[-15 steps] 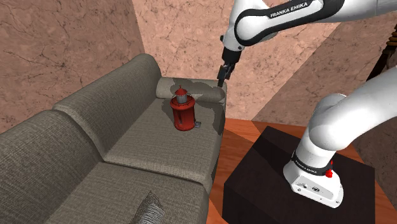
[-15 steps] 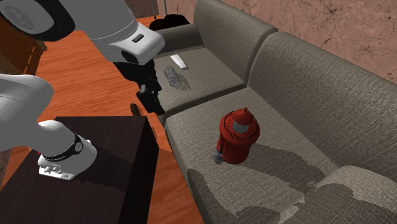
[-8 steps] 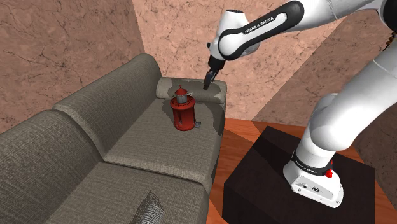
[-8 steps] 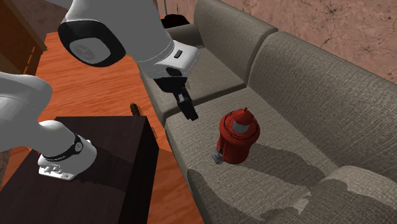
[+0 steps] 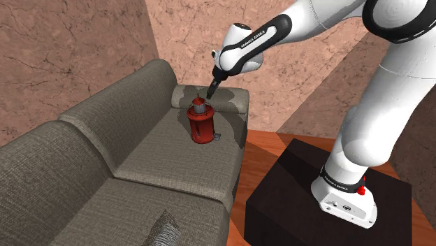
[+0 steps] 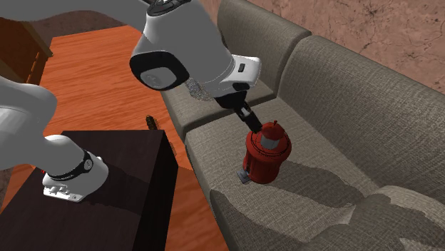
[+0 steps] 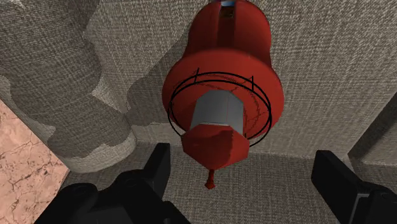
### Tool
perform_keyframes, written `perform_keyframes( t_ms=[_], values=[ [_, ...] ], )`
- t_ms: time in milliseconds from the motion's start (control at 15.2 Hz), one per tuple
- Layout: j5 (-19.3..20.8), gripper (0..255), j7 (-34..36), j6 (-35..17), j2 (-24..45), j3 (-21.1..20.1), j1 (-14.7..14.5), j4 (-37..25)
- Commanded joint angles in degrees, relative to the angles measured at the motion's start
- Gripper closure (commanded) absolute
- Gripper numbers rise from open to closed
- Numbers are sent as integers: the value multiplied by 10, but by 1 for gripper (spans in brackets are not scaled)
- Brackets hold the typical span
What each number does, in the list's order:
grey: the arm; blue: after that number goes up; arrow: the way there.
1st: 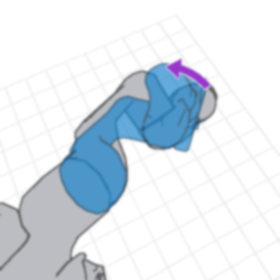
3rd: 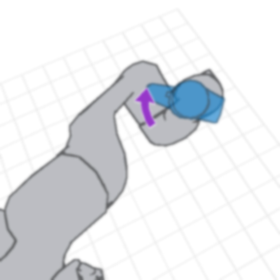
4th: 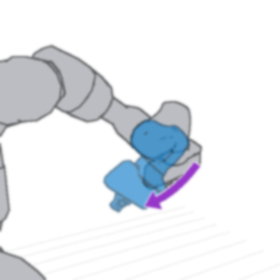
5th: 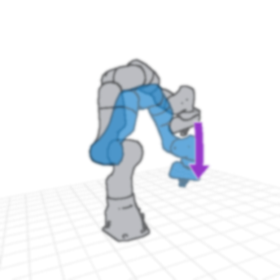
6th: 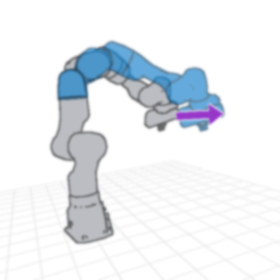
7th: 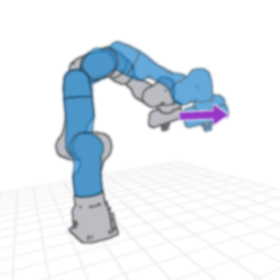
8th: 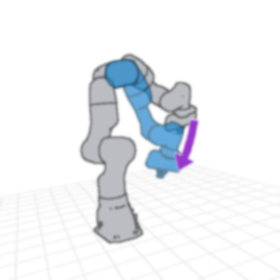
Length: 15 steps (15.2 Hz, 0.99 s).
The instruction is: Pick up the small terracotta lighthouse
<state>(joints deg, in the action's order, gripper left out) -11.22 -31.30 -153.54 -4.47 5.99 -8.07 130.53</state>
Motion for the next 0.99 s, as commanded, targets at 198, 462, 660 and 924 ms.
perform_keyframes(
  t_ms=[198, 462, 660, 924],
  values=[
    [-67, 0, -87, -66, 98, -6, -10, -82],
    [-107, 0, -138, -96, 152, -23, -3, -130],
    [-124, 0, -155, -115, 165, -31, 2, -124],
    [-147, 0, -177, -137, 181, -44, 10, -118]
  ],
)
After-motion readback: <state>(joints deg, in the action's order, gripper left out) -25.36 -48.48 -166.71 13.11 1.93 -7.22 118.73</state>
